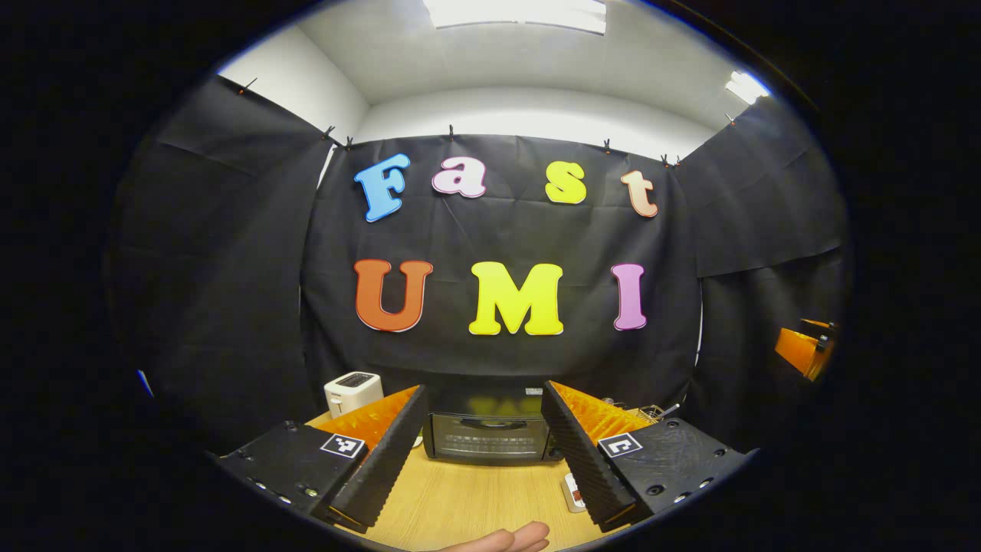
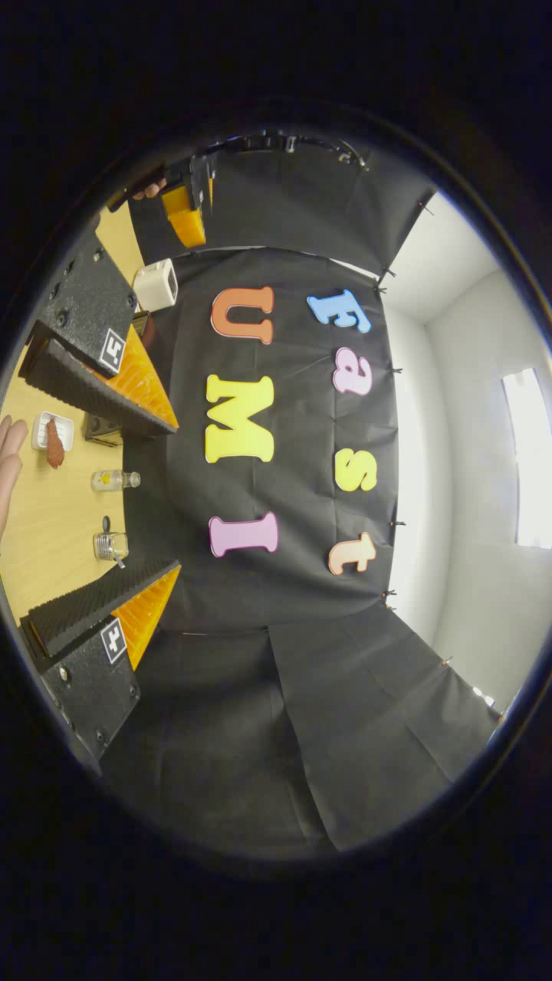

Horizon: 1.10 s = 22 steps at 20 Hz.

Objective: Open the electric oven with the left hand, put the food in, and close the electric oven.

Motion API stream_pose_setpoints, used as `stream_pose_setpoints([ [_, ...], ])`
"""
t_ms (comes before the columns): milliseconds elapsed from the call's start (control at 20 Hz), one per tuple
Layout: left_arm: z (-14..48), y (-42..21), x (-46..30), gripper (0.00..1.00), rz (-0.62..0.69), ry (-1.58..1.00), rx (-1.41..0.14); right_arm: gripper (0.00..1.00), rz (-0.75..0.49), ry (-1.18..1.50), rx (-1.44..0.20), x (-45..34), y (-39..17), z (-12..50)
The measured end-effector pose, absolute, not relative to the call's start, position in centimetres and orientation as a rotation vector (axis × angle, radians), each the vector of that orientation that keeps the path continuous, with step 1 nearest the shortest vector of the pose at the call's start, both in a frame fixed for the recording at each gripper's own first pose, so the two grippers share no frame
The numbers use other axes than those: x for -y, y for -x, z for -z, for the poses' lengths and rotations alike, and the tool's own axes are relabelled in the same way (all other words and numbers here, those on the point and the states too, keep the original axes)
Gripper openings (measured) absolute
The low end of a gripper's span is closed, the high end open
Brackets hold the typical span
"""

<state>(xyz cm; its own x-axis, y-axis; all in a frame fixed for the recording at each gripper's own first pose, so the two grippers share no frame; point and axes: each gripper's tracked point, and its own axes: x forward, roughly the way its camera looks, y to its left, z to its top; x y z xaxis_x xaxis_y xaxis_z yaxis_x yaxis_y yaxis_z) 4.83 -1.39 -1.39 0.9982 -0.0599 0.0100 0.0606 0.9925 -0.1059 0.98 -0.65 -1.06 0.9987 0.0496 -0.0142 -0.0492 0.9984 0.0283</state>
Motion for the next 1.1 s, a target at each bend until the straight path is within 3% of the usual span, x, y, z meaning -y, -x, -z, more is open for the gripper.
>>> stream_pose_setpoints([
  [650,13.5,-23.5,4.4,0.95,0.101,0.057,-0.259,1.00,-0.092,0.012,0.008,1.2,-5.9,0.3],
  [900,17.5,-27.6,5.6,0.95,0.113,0.040,-0.355,0.96,-0.163,-0.016,-0.051,0.2,-7.4,1.0],
  [1050,20.2,-29.0,6.2,0.95,0.102,0.030,-0.438,1.00,-0.168,-0.019,-0.050,0.5,-8.1,0.7],
  [1100,20.8,-29.2,6.3,0.95,0.102,0.027,-0.461,0.96,-0.166,-0.018,-0.043,0.8,-8.1,0.6],
])
